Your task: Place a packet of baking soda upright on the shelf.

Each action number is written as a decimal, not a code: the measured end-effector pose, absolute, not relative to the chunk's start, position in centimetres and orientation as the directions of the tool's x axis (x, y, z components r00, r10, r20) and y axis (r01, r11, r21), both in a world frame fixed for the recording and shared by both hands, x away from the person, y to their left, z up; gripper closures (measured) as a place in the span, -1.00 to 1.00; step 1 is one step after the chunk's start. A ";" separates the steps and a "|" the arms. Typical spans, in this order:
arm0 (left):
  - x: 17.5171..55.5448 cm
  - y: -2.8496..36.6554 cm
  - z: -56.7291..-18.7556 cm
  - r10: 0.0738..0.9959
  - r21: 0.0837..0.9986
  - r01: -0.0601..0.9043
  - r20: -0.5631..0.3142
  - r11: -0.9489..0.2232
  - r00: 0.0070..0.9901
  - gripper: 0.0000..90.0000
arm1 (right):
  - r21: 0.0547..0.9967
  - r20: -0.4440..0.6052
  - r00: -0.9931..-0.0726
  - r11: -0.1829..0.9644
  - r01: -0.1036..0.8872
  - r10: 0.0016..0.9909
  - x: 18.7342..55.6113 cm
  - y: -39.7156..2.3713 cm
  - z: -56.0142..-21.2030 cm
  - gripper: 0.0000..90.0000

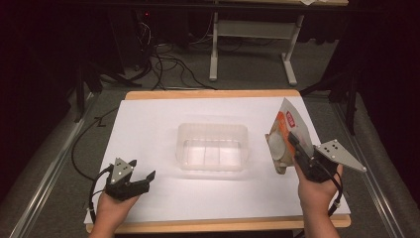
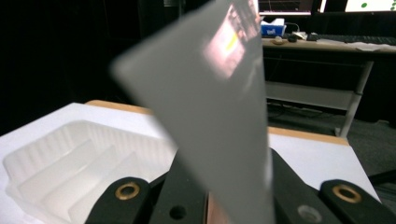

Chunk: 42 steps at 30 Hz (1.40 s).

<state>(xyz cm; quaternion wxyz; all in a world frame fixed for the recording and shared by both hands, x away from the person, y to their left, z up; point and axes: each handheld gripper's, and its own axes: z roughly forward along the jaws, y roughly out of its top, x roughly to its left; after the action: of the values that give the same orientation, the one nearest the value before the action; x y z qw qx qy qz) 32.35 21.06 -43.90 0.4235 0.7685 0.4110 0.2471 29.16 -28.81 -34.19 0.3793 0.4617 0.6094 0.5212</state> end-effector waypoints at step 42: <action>32.1 21.4 -43.7 0.836 0.859 0.401 0.054 -0.318 0.546 -0.49 | 0.988 0.051 -0.476 0.025 0.152 0.878 35.4 -15.1 -31.8 1.00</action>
<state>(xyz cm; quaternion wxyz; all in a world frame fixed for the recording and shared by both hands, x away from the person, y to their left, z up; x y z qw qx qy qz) 32.10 21.45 -43.70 0.4240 0.7702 0.4016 0.2563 35.38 -15.12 -31.79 0.3177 0.4016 0.6416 0.5711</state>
